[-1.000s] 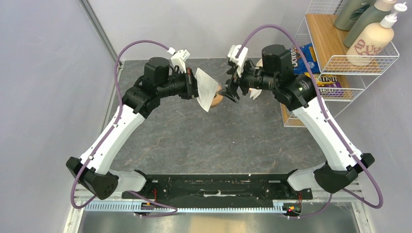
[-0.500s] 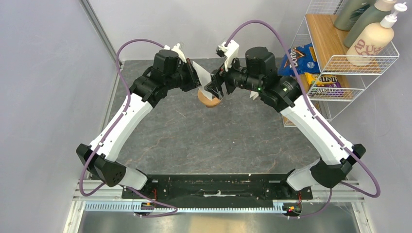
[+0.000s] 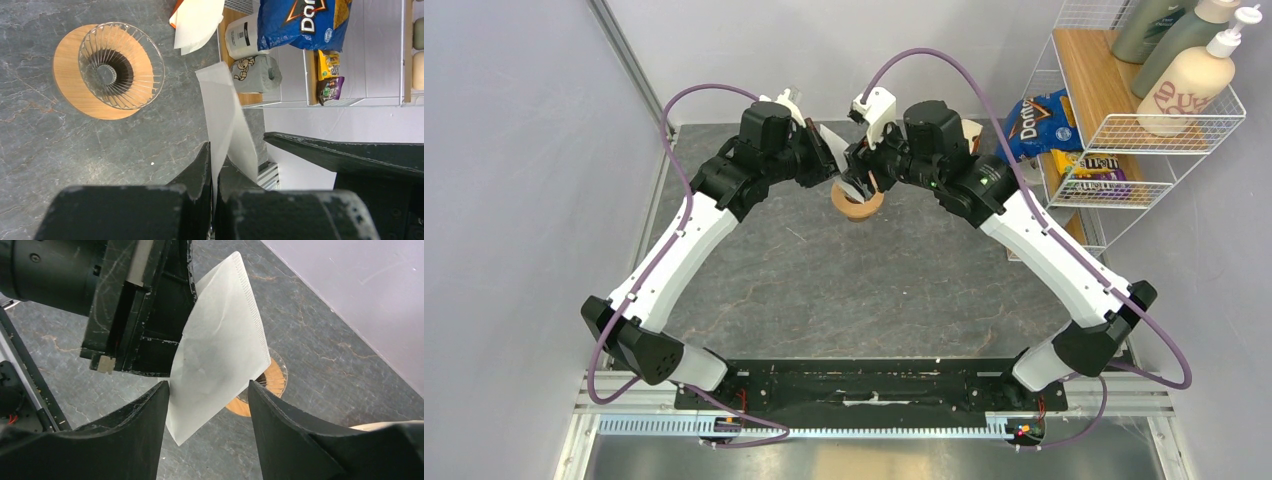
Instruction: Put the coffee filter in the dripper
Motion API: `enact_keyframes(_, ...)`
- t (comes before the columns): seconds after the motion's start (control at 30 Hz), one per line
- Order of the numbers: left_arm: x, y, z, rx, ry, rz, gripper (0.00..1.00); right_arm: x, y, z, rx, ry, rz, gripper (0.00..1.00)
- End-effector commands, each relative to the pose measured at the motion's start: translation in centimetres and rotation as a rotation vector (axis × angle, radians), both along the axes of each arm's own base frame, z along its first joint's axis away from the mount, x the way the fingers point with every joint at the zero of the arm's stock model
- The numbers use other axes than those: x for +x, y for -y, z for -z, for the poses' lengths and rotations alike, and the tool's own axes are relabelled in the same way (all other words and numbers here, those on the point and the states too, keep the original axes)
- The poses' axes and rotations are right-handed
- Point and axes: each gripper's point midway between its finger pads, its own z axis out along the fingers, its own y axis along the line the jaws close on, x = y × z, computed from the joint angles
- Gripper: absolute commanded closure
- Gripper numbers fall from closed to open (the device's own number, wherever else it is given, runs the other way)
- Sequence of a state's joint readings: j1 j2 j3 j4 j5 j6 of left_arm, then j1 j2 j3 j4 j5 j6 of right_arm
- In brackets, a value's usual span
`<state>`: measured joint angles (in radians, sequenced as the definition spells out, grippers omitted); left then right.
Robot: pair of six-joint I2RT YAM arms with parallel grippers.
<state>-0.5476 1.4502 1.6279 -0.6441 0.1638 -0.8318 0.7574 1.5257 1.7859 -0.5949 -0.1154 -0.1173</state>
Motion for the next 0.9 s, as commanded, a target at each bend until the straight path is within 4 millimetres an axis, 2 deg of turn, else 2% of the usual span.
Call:
enact_keyframes(0.0,0.1,0.6,-2.9,-0.081,0.045,-0.006,0.98,1.1,0.2,-1.0,-0.019,0.077,0.041,0.35)
enact_keyframes(0.23,0.3,0.6,-2.7,-0.081,0.038,-0.014,0.98,2.0,1.2,-1.3,-0.047,0.111,0.123,0.43)
enact_keyframes(0.3,0.4,0.6,-2.5,-0.081,0.029,-0.019,0.98,1.9,1.1,-1.6,-0.035,0.114,0.115,0.35)
enact_keyframes(0.4,0.5,0.7,-2.4,-0.084,0.023,-0.021,0.98,0.2,0.0,-1.7,-0.008,0.099,0.010,0.25)
enact_keyframes(0.5,0.7,0.6,-2.1,-0.081,0.017,-0.030,0.98,-0.8,-0.3,-1.2,-0.019,0.088,-0.046,0.24)
enact_keyframes(0.67,0.8,0.5,-1.8,-0.093,-0.003,-0.033,0.98,-1.2,-0.2,-0.6,-0.048,0.090,-0.055,0.25)
enact_keyframes(0.87,0.6,0.6,-1.9,-0.101,-0.001,-0.023,0.98,0.6,0.8,-0.9,-0.072,0.131,0.051,0.34)
